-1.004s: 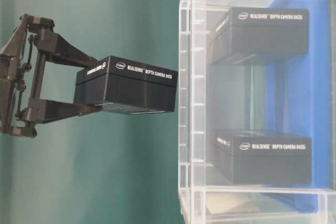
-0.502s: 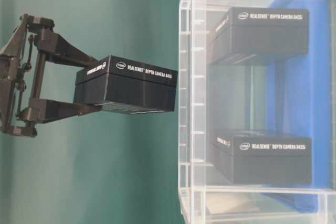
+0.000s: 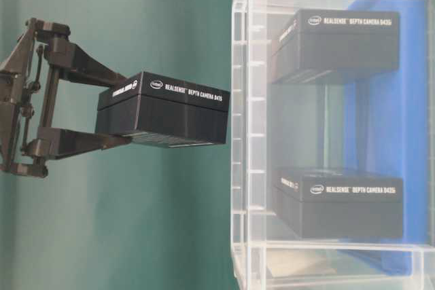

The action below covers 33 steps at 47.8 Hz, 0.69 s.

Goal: Take out the box from the case.
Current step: 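Lift the middle black box upward out of the case with the right gripper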

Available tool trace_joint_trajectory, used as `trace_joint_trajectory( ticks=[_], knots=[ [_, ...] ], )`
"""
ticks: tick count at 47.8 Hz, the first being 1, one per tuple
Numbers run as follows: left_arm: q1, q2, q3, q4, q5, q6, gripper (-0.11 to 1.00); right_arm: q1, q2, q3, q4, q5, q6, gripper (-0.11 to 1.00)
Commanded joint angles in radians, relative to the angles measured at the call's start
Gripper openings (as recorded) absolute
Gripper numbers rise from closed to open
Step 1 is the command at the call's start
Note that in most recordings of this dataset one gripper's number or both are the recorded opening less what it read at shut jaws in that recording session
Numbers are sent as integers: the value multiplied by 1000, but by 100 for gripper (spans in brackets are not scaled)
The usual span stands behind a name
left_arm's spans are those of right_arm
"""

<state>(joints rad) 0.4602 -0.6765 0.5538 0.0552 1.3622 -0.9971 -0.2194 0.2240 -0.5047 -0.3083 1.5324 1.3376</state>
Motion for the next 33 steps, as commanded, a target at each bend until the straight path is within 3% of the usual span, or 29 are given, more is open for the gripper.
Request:
trace_joint_trajectory(
  ticks=[1, 18, 33],
  knots=[
    [3, -2, -9, 2, -2, 0, 95, 2, -51, -29, -8, -6, -3, 68],
    [3, -3, -8, 2, 0, 2, 95, 2, -51, -29, -11, -3, -3, 68],
    [3, -8, 0, 3, 0, 2, 95, 46, -51, -32, -11, 9, 6, 68]
  ],
)
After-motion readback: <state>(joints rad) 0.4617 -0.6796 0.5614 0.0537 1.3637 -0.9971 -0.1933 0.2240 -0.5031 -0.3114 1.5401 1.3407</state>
